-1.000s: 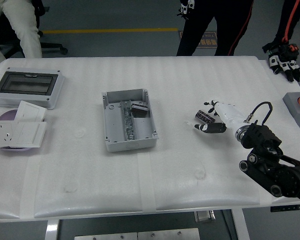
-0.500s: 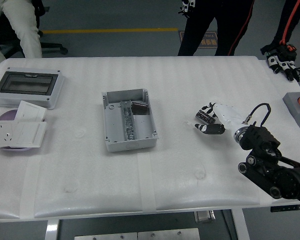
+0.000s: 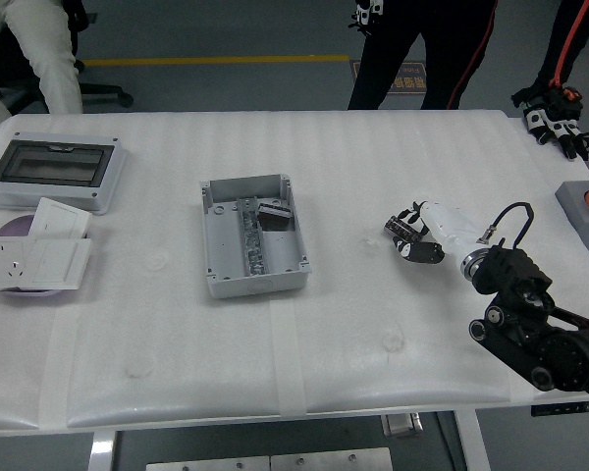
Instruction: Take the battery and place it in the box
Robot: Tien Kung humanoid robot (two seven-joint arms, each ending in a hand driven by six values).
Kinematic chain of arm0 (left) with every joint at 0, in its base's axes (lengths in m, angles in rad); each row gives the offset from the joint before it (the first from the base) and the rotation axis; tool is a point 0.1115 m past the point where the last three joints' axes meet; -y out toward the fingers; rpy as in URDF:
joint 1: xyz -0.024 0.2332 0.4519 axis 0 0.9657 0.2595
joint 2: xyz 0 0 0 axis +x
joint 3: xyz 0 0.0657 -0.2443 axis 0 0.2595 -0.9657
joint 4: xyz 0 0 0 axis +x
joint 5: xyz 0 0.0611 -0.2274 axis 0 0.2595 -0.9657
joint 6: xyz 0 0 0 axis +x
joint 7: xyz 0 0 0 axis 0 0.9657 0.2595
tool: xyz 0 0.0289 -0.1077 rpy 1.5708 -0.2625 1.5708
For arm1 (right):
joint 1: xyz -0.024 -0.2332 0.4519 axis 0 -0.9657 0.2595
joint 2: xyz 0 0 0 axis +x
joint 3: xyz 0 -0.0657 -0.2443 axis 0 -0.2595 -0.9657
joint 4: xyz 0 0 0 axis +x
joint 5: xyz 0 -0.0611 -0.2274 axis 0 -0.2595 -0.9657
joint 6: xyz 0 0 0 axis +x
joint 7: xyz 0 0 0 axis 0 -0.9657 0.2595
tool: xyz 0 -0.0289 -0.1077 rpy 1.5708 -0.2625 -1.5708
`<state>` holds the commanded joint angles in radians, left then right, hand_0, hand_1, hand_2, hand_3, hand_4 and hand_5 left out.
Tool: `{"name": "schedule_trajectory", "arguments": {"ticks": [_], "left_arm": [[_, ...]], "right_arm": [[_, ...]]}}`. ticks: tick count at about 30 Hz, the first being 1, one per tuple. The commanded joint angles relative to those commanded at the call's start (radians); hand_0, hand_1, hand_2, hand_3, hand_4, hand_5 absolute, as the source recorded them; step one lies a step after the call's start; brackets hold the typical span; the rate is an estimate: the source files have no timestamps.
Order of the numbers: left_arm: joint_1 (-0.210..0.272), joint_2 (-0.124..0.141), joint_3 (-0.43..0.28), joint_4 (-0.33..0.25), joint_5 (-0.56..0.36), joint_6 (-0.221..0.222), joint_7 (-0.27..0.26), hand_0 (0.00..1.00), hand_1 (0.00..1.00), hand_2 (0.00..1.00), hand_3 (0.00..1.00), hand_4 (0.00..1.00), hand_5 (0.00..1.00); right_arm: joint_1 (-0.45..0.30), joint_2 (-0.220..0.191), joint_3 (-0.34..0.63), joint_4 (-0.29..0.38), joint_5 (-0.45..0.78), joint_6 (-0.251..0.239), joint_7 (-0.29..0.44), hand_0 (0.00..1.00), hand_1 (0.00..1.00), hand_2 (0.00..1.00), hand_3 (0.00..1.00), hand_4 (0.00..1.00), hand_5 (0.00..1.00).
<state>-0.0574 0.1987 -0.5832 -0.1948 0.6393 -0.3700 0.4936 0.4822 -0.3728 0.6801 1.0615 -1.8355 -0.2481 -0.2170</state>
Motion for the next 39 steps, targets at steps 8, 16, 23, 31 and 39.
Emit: {"name": "schedule_trajectory", "arguments": {"ticks": [8,16,23,31,39], "left_arm": [[-0.001,0.001,0.009,0.001,-0.003,-0.008,-0.001,0.397,0.559,0.477,0.396,0.002,0.002],[-0.004,0.003,0.028,0.001,-0.018,-0.004,-0.015,0.399,0.559,0.478,0.397,0.002,0.002],[-0.004,0.003,0.031,0.001,-0.019,-0.005,-0.014,0.399,0.561,0.486,0.399,0.002,0.002],[-0.005,0.002,0.029,0.000,-0.022,-0.015,-0.003,0.400,0.560,0.503,0.399,0.002,0.002],[-0.005,0.003,0.026,0.000,-0.022,-0.019,0.003,0.399,0.559,0.487,0.398,0.002,0.002]], "right_arm": [[0.000,-0.002,-0.001,0.016,-0.016,-0.003,0.000,0.678,0.500,0.598,0.711,0.539,0.254],[0.001,-0.007,0.009,0.029,-0.023,-0.018,0.005,0.678,0.501,0.599,0.714,0.521,0.234],[0.002,-0.006,0.005,0.023,-0.015,-0.017,0.009,0.678,0.496,0.592,0.715,0.502,0.217],[0.000,-0.006,0.006,0.031,-0.006,-0.003,0.018,0.669,0.485,0.590,0.714,0.497,0.217],[0.000,-0.008,0.010,0.043,-0.008,0.003,0.023,0.692,0.494,0.601,0.745,0.645,0.347]]}}
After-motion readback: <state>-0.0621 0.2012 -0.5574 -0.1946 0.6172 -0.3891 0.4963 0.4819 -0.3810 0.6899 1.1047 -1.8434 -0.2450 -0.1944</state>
